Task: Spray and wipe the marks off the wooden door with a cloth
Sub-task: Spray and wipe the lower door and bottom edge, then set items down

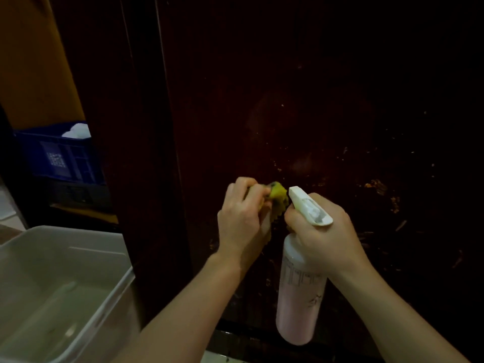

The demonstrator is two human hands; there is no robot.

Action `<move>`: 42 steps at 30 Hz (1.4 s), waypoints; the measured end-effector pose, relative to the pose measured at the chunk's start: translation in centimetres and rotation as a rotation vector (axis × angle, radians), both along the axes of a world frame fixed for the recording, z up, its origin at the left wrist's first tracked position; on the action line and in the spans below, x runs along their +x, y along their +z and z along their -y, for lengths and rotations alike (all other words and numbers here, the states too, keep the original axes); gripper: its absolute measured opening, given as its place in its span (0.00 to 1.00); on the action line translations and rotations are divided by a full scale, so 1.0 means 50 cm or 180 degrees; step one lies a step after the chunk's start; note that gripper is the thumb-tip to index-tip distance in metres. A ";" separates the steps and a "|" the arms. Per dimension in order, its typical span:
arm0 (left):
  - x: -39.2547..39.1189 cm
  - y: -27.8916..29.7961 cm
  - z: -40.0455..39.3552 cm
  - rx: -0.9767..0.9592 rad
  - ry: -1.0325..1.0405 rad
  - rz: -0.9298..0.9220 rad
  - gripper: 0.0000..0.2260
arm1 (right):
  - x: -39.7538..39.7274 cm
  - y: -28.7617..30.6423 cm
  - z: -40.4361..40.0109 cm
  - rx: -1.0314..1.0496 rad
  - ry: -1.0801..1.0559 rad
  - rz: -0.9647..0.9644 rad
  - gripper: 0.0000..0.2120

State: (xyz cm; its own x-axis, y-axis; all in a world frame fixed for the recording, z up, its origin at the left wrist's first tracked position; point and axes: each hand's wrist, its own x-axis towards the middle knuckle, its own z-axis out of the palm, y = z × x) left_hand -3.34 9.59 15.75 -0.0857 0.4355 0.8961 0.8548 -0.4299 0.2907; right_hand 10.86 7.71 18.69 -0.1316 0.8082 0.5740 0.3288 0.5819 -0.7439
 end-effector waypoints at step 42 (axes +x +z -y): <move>0.047 0.187 -0.035 0.0674 0.0176 0.0975 0.07 | 0.081 0.019 0.001 0.0184 -0.0106 -0.0080 0.12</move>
State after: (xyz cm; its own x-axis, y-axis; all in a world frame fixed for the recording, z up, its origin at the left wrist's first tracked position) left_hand -0.98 11.36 25.09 -0.3820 0.2304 0.8950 0.7656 -0.4636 0.4461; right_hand 14.90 7.66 19.66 -0.0902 0.7772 0.6228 0.3302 0.6133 -0.7175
